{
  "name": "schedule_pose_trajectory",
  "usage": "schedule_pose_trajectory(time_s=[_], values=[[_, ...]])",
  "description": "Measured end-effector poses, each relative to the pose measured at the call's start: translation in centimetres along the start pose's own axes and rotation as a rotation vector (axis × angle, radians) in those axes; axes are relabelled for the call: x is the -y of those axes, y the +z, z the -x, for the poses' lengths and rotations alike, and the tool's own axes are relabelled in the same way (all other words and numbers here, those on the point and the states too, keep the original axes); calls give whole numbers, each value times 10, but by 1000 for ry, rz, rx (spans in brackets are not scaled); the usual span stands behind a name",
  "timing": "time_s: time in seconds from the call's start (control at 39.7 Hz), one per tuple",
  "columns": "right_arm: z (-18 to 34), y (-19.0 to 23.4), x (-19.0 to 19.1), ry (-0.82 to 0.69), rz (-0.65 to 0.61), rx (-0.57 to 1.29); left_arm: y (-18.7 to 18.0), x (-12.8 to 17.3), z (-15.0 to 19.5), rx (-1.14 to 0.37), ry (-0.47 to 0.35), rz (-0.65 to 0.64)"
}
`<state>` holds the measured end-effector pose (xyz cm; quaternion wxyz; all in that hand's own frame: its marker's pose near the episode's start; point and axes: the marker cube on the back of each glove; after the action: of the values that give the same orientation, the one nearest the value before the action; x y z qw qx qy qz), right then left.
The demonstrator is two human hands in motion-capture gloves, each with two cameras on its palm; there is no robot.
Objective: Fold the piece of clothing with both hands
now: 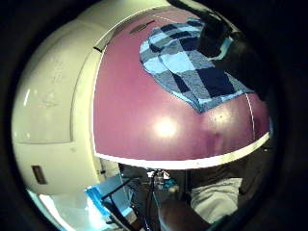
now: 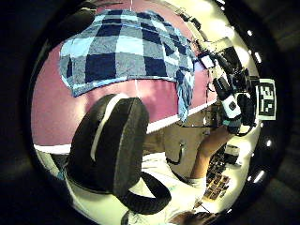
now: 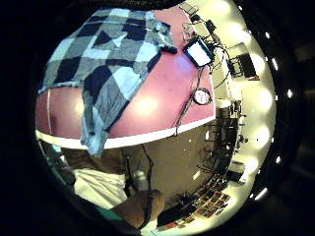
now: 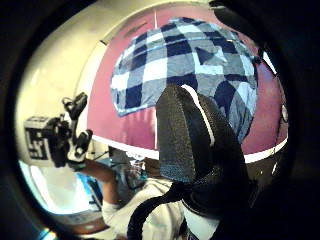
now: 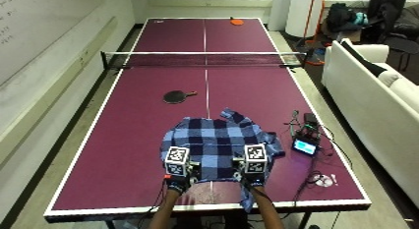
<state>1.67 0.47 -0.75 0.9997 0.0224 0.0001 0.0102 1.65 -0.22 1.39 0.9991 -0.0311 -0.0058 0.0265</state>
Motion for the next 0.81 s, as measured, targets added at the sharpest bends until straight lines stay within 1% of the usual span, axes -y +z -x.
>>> schedule_pose_trajectory(time_s=[0.08,0.28,0.38,0.48,0.6,0.63,0.68,0.73,0.81], values=[[1,-2,-2,-9,-1,1,-2,-3,2,4,-9,1],[-1,2,-7,-21,8,6,0,-4,-2,-3,5,-17],[-9,15,-6,-16,34,16,11,-1,-2,7,2,3],[-17,34,-4,-6,61,18,31,8,0,13,-3,34],[-31,64,1,17,95,16,58,20,7,44,-41,77],[-34,69,1,26,105,11,59,20,8,51,-51,78],[-39,79,2,40,127,3,49,11,7,64,-72,64],[-41,79,-4,48,154,2,39,2,6,68,-88,63],[-40,58,-31,69,234,-4,46,-2,9,58,-106,153]])
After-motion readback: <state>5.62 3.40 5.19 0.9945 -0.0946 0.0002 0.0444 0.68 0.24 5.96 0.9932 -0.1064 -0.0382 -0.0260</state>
